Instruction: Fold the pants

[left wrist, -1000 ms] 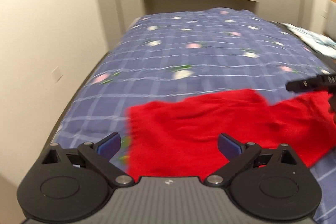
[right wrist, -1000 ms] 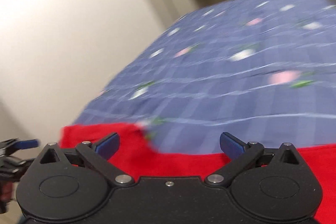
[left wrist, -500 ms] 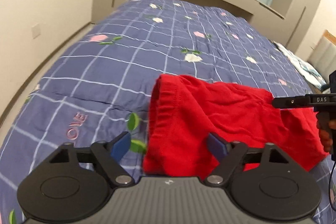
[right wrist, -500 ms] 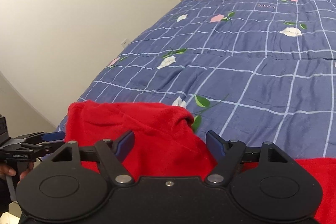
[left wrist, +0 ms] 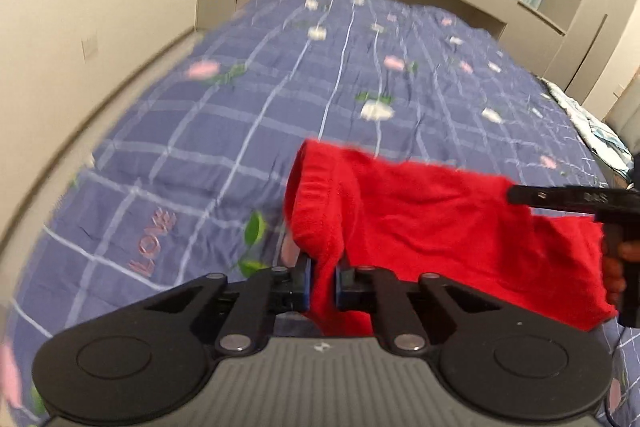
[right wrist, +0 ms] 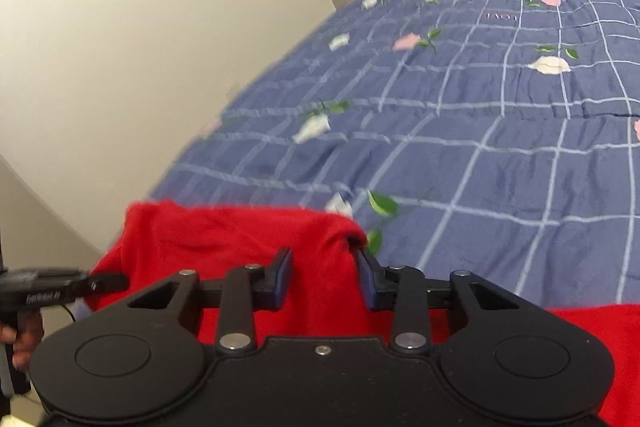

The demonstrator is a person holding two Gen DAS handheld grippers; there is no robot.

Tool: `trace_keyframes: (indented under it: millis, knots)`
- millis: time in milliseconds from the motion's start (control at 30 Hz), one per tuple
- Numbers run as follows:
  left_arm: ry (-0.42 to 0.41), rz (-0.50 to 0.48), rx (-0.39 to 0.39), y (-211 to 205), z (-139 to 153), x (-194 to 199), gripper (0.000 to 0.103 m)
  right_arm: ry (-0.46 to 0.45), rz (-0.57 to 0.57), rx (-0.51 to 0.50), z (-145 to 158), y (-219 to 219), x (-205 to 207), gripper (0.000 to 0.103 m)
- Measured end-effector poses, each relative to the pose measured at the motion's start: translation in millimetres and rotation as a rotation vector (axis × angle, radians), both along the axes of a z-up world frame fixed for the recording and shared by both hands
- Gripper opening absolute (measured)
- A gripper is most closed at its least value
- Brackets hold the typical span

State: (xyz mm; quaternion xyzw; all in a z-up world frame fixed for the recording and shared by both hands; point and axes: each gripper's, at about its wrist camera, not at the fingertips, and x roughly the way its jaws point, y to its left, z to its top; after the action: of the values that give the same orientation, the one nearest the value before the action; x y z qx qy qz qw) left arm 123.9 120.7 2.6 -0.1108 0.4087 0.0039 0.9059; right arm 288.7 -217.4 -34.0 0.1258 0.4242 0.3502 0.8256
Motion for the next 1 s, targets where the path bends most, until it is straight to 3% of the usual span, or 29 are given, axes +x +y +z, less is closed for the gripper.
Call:
trace_keyframes:
  millis: [67,167,200,233,300,467,567,633,667,733,800,833,1000]
  knots:
    - [-0.036,-0.018,0.039,-6,16,-8,0.01,0.021,-0.023,0.05,0,-1,6,0.039]
    - [-0.024,-0.034,0.065,-10,25,-9,0.01,0.075,-0.009,0.063,-3,5,16,0.037]
    - [-0.013,-0.033,0.071,-10,23,-8,0.01,0.072,-0.006,0.037,-4,9,17,0.026]
    - [0.005,-0.027,0.08,-11,17,-6,0.01,0.066,0.002,-0.001,-5,14,17,0.006]
    - [0.052,-0.004,0.072,-7,1,0,0.01,0.015,-0.017,-0.079,-4,20,15,0.005]
    - [0.109,0.018,0.081,-8,-20,-1,0.01,-0.062,-0.047,-0.126,4,25,15,0.005]
    - [0.113,0.03,0.081,-5,-25,0,0.022,-0.054,-0.038,-0.184,-4,32,18,0.006]
    - [0.143,0.042,0.087,-2,-28,2,0.039,-0.058,-0.05,-0.219,-10,34,19,0.025]
    - [0.136,0.052,0.081,1,-25,1,0.045,-0.075,-0.064,-0.242,-9,35,16,0.032]
    - [0.111,0.074,0.089,3,-18,1,0.072,-0.122,-0.085,-0.271,-5,37,9,0.049]
    - [0.077,0.107,0.111,3,-12,3,0.086,-0.176,-0.083,-0.283,0,40,2,0.064]
    - [0.066,0.118,0.12,3,-9,6,0.086,-0.2,-0.083,-0.289,2,42,0,0.071]
    - [0.053,0.152,0.159,0,-15,30,0.09,-0.23,-0.109,-0.368,-6,58,2,0.086]
